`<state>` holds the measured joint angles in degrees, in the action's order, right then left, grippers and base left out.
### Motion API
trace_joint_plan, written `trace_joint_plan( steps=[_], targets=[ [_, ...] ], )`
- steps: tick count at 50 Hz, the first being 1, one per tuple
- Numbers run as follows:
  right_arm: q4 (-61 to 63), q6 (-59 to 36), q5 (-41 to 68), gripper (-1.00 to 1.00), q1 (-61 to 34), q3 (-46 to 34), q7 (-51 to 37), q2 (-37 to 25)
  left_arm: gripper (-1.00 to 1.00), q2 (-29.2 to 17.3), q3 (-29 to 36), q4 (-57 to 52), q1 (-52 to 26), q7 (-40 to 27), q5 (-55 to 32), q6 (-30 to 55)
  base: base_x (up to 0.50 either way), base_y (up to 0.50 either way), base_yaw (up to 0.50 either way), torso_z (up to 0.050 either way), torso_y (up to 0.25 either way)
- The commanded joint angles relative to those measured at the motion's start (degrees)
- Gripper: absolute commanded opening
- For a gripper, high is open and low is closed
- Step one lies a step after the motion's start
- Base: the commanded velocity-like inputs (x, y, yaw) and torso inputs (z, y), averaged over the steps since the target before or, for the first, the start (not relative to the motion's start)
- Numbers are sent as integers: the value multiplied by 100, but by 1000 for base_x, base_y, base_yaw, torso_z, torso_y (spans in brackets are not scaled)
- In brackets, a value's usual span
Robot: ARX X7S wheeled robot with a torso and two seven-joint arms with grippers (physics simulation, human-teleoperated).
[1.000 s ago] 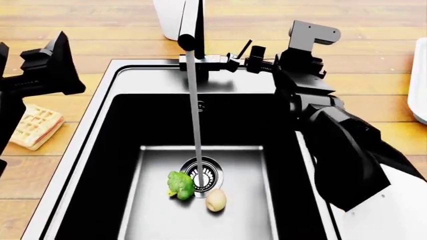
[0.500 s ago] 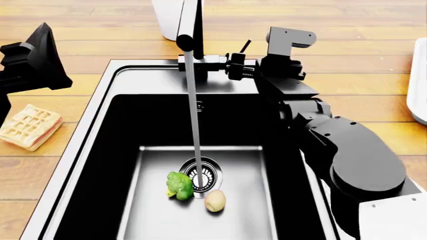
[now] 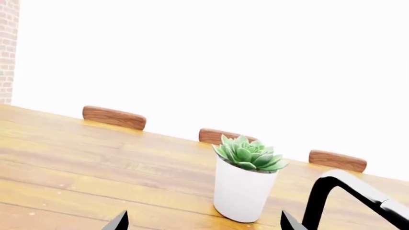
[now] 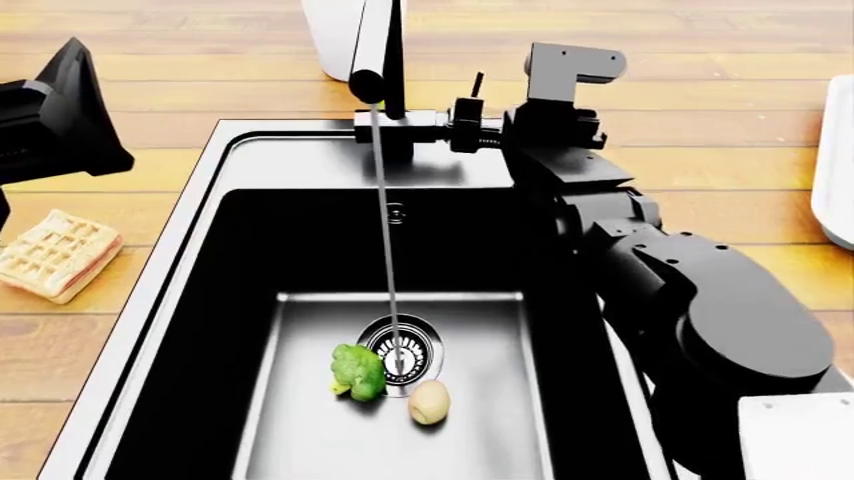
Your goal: Pick up the fruits and vegetables and place them in the sink. Turn on the sink faucet to wash them. Then turn the sink off and put them in the tray.
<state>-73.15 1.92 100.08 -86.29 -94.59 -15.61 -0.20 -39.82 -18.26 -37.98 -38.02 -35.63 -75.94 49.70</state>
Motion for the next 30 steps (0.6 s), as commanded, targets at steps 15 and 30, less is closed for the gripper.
trace_joint_plan(
  steps=[15,30],
  targets=[
    [594,-127,-813,100,-105,421,-105,20,100,10,135,23,717,121,66,-121,0,0,0,0,-3],
    [4734,-301,-1103,100,-1078,215,-1876,-2375,100,-22,132,-53,661,-69,-146,-82,0,0,0,0,-4]
  ],
)
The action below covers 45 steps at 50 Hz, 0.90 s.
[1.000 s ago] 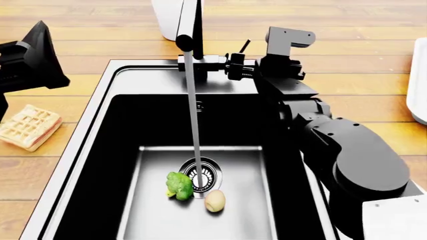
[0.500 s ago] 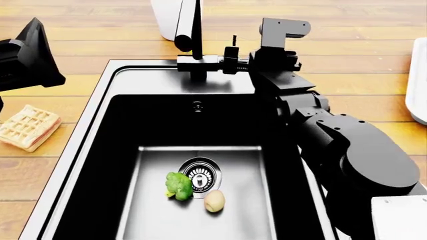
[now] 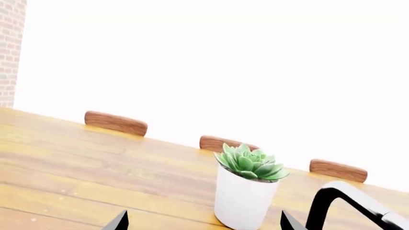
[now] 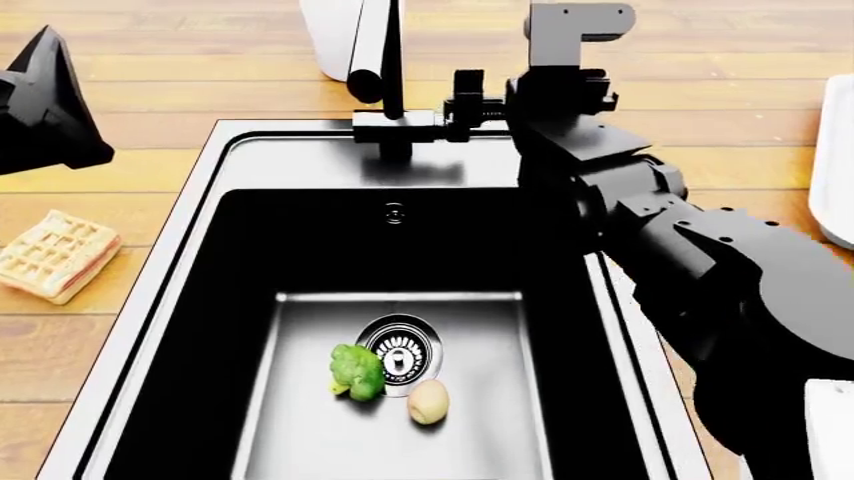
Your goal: Pick up the fruits and vegetables and place them in the sink. Turn on the sink faucet to wash them. Then turn the sink off and put them in the tray.
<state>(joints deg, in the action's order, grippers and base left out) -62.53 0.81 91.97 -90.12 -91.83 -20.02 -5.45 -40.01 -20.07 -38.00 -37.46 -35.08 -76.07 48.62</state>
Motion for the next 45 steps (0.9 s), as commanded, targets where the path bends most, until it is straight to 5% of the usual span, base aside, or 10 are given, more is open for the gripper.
trace_joint_plan(
  steps=[1,10,20,32,45],
  targets=[
    [4510,-238,-184,100,-749,-6,-1602,-2151,100,-6,325,-60,582,-150,-162,37,0,0,0,0,-11],
    [7676,-362,-15,100,-751,59,-2618,-4018,100,57,469,-78,568,-121,-74,37,0,0,0,0,-6],
    [8928,-699,12,100,-828,-88,-3261,-4817,100,98,619,-148,543,-111,-72,64,-155,1,0,0,-5],
    [9152,-852,179,100,-886,-90,-3420,-4916,100,70,733,-115,489,-94,-99,115,-277,2,0,0,-3],
    [8511,-1558,754,100,-966,-356,-3141,-3961,100,147,878,-112,704,127,141,61,0,0,0,0,0]
  ],
)
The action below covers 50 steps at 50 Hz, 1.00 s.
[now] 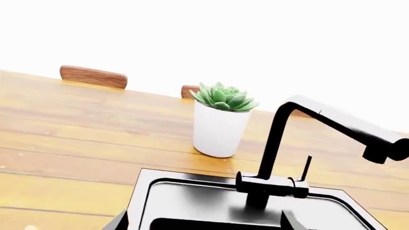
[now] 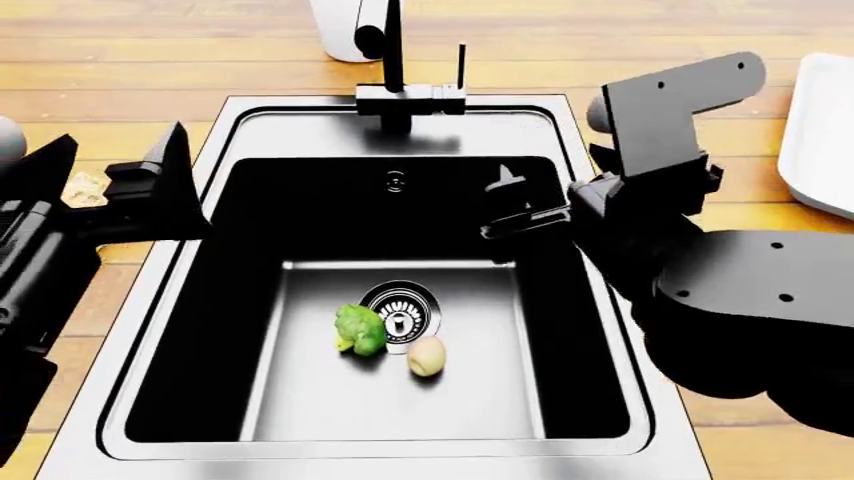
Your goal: Pick up the fruits and vegetables and place them in the sink. Turn on the sink faucet to wash them. Then turn the sink off and put them in the tray.
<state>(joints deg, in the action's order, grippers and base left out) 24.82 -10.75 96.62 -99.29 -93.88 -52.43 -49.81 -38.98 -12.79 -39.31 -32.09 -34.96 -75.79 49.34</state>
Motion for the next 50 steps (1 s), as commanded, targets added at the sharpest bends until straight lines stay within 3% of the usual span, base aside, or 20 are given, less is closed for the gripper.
trace_joint_plan(
  steps=[1,29,50],
  targets=[
    [-294,-426,286,100,-31,-171,154,556,100,37,146,13,163,111,102,-11,0,0,0,0,0],
    [-2602,-1040,560,100,603,-662,1486,2355,100,-81,102,58,-22,75,27,-48,0,0,0,0,0],
    [-3844,-1215,605,100,1051,-862,2110,3001,100,-106,135,79,-34,84,64,-79,0,0,0,0,0]
  ],
)
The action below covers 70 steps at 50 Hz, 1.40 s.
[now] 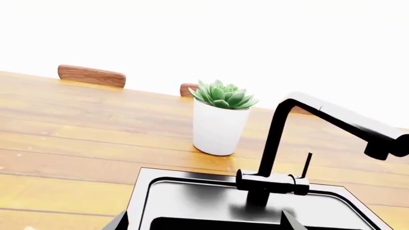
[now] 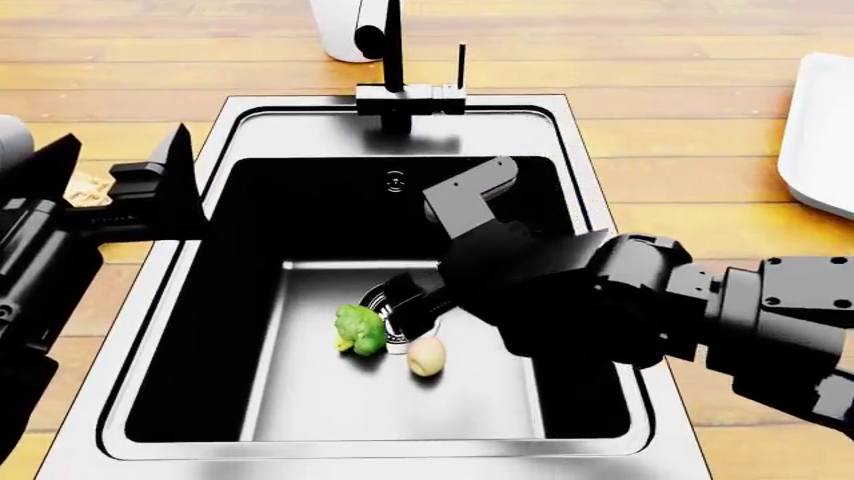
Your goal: Pick up the fruits and vegetables and place them in the sink. Turn on the sink faucet to wash them. Then turn the sink off and put them in the tray.
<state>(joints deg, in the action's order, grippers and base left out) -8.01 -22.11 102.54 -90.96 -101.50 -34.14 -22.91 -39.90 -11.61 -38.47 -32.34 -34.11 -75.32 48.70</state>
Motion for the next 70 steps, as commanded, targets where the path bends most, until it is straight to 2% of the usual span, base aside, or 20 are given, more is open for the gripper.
trace_joint_plan(
  steps=[1,17,44,70],
  targets=[
    [-583,-81,8,100,236,-107,295,329,100,-19,11,-15,-13,-7,4,-16,0,0,0,0,0],
    [-1021,-85,-49,100,582,-210,568,597,100,-32,32,-27,-17,-18,10,-38,0,0,0,0,0],
    [-2489,-115,-137,100,1192,-341,1417,1349,100,-76,94,11,-112,-24,-18,-46,0,0,0,0,0],
    [-2673,-283,-87,100,1472,-393,1514,1406,100,-72,72,-7,44,68,79,-153,0,0,0,0,0]
  ],
)
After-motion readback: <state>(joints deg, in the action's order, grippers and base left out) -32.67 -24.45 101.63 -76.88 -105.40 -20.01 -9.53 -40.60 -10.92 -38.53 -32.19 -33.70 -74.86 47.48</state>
